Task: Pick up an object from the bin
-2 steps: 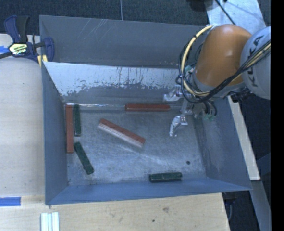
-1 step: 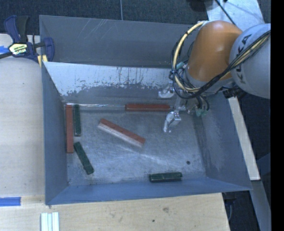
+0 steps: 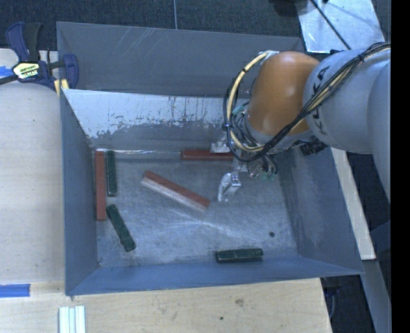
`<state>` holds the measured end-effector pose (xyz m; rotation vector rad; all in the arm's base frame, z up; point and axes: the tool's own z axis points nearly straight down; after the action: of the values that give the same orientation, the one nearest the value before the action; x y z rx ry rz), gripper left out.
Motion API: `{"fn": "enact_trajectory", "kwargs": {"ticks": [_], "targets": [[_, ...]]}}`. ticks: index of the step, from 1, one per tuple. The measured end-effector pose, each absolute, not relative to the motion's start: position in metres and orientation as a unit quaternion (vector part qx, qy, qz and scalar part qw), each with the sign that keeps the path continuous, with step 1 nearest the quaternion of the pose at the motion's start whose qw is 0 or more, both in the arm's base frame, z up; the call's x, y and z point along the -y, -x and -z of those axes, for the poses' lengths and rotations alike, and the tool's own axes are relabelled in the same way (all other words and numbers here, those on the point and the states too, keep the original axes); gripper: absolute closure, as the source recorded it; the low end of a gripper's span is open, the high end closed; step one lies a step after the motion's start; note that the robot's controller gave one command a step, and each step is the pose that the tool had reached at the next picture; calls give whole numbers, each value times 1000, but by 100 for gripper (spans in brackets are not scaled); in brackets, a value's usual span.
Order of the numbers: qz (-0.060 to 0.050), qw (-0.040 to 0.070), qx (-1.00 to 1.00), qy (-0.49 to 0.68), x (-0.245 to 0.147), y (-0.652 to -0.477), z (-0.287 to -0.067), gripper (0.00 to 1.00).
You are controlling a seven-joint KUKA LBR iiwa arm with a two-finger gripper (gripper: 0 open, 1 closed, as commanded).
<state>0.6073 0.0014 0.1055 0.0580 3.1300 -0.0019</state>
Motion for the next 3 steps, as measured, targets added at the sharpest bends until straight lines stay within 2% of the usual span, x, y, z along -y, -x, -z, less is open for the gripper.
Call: {"fn": "enact_trajectory", "kwargs": {"ticks": [1, 2, 3], "targets": [[-3, 19, -996, -91, -4, -626, -86, 100], [-2, -9, -996, -89, -6, -614, -78, 0], [-2, -8, -996, -89, -6, -615, -78, 0]]}}
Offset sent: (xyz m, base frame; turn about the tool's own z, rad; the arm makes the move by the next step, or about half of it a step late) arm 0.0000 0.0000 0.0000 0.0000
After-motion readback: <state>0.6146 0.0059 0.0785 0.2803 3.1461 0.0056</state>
